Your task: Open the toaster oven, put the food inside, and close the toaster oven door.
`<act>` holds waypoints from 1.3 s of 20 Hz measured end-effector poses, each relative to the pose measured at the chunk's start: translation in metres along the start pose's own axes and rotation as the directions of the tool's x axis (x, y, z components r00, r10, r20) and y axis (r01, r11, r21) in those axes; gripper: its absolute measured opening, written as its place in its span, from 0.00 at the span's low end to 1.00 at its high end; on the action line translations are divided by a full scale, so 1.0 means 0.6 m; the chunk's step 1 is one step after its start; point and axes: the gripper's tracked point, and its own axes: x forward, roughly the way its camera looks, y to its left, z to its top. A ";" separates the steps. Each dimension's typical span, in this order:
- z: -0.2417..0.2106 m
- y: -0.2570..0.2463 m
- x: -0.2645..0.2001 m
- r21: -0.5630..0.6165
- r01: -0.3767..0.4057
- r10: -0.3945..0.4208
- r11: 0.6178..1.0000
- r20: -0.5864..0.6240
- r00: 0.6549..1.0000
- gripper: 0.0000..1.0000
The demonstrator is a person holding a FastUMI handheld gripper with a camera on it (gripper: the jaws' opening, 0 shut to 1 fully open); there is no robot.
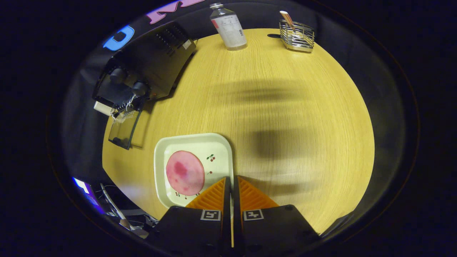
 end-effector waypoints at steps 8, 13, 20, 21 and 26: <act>0.016 0.013 -0.018 0.250 -0.143 0.127 0.958 0.078 0.989 0.06; -0.001 0.049 -0.034 0.280 -0.201 0.177 0.939 0.108 0.978 0.06; -0.023 0.151 -0.079 0.362 -0.313 0.261 0.878 0.185 0.948 0.06; -0.022 0.172 -0.085 0.367 -0.323 0.268 0.873 0.194 0.944 0.06; -0.027 0.299 -0.096 0.405 -0.360 0.283 0.841 0.238 0.929 0.06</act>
